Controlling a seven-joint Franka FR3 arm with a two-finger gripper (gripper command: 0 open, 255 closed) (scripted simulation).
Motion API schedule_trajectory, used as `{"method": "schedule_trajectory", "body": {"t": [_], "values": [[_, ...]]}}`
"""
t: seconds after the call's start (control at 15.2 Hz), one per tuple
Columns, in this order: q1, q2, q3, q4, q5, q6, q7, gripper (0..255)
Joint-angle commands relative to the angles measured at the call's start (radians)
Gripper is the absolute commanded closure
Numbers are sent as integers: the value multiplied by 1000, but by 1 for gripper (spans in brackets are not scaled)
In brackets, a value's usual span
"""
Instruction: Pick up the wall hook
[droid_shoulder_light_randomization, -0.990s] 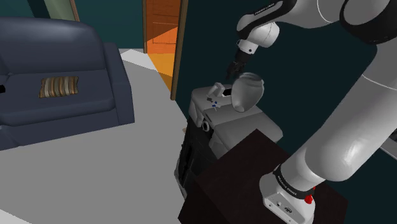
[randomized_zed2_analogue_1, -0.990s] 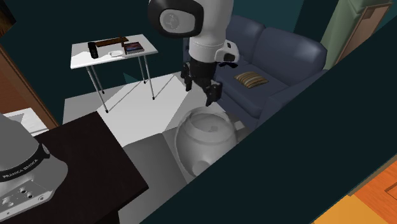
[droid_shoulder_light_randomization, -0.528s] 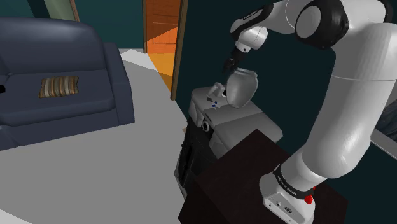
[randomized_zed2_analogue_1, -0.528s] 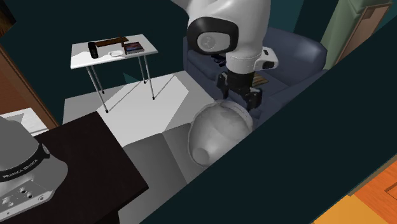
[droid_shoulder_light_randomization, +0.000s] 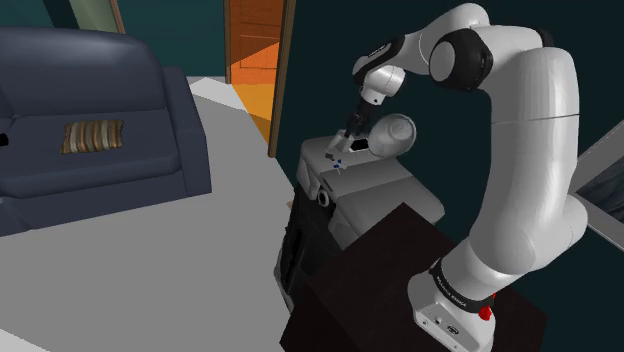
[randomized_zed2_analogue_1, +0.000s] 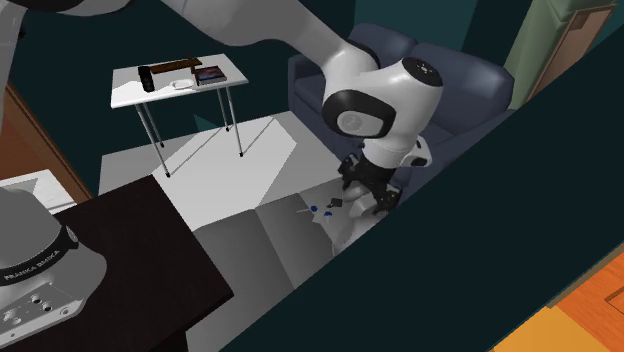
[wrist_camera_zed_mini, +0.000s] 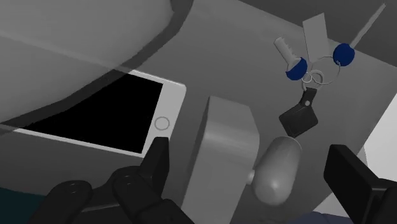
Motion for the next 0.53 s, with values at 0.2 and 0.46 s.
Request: {"method": "schedule_trajectory", "body": {"t": [0.2,0.46], "values": [[-11,55,16,14,20,34,-16,0],[-12,58,16,20,20,31,-16,255]]}}
